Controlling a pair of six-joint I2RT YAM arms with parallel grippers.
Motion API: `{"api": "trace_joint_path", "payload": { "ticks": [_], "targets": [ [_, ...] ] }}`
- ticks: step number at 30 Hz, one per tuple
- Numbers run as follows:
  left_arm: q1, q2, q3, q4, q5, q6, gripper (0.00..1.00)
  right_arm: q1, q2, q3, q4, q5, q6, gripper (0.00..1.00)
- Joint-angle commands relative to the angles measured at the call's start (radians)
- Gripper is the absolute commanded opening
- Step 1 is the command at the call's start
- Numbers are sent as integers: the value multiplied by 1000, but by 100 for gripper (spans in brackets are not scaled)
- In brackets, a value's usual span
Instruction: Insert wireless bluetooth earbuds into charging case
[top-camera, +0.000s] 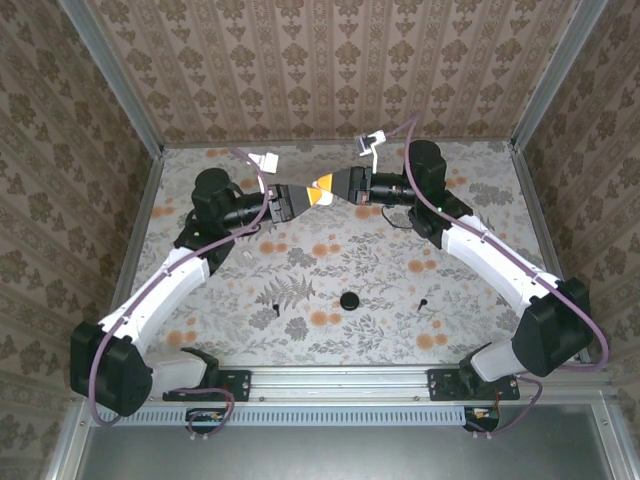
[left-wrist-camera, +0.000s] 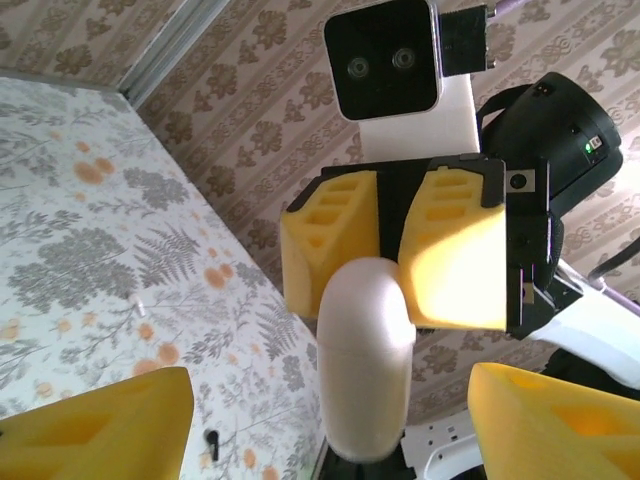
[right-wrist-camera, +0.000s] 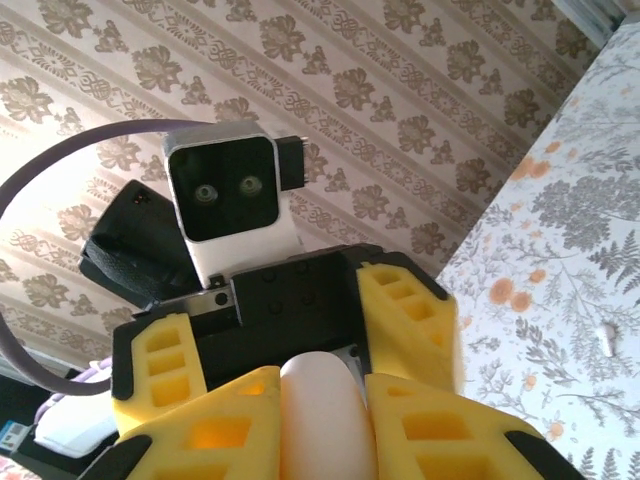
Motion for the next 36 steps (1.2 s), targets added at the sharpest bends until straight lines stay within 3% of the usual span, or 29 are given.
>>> {"api": "trace_joint_path", "payload": {
  "ticks": [1, 6, 13, 17, 29, 34, 36],
  "targets": [
    [31, -50, 50, -122, -3, 102, 72, 0, -42, 19, -28, 39, -84, 10],
    [0, -58, 4, 16, 30, 90, 72, 2, -42, 7, 17, 54, -105, 9],
    [-62, -40, 2, 38, 26, 142, 71, 11, -77, -2, 58, 45, -109, 9],
    [-61, -16, 21, 31, 40, 122, 63, 15, -78, -1, 60, 38, -111, 9],
    [-61, 10, 22, 142, 45, 46, 56, 28, -71, -2, 63, 28, -112, 9],
    [-62, 11, 18, 141, 47, 43, 49, 28, -73, -2, 63, 26, -113, 9],
    [-62, 12, 17, 142, 51, 44, 42, 28, -73, -2, 63, 26, -114, 9]
  ]
}}
